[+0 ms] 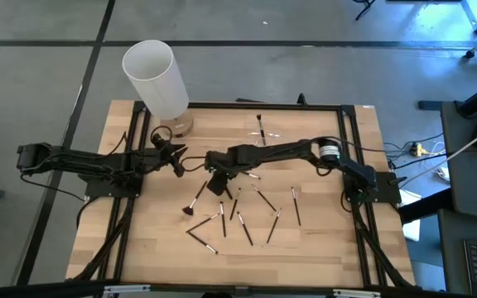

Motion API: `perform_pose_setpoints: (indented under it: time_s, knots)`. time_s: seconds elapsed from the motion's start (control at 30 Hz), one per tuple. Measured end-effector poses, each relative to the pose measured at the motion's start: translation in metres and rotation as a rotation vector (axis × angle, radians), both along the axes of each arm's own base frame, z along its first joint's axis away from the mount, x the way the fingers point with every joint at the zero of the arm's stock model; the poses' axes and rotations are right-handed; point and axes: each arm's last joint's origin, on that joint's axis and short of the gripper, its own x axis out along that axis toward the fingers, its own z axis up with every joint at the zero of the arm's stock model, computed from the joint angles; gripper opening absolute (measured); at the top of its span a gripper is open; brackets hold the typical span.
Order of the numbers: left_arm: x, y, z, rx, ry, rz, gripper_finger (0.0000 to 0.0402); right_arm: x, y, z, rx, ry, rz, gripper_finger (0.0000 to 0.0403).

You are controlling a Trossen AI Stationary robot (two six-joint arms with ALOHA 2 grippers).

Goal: Put items in baskets/containers
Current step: Put the black powder brush into the transparent organizer

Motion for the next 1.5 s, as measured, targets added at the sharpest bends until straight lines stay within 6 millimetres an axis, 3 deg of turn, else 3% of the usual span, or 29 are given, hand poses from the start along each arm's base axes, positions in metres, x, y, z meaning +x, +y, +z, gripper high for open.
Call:
perform_pose_setpoints:
  time_s: [0.3, 0.63, 0.87, 1.03, 1.27, 1.5]
  knots:
    - [0.0, 0.0, 0.001, 0.014, 0.005, -0.005, 0.0061, 0.003, -0.002, -0.022, 0.002, 0.051, 0.01, 0.0177]
    - [0.003, 0.002, 0.012, 0.091, -0.079, 0.023, 0.0063, 0.0, -0.003, -0.024, -0.018, 0.089, -0.003, 0.0042]
    - [0.006, 0.002, 0.02, 0.169, -0.112, 0.005, 0.0063, 0.001, -0.003, -0.02, -0.016, 0.055, -0.011, 0.0042]
    - [0.006, 0.002, 0.022, 0.202, -0.103, -0.004, 0.0063, -0.002, -0.008, 0.001, -0.013, 0.008, -0.01, 0.0063]
    - [0.006, 0.002, 0.026, 0.234, -0.119, -0.012, 0.0063, -0.014, -0.023, 0.058, -0.065, -0.119, -0.042, 0.0043]
    - [0.007, 0.002, 0.026, 0.231, -0.116, -0.026, 0.006, -0.054, -0.045, 0.113, -0.272, -0.165, -0.191, 0.0064]
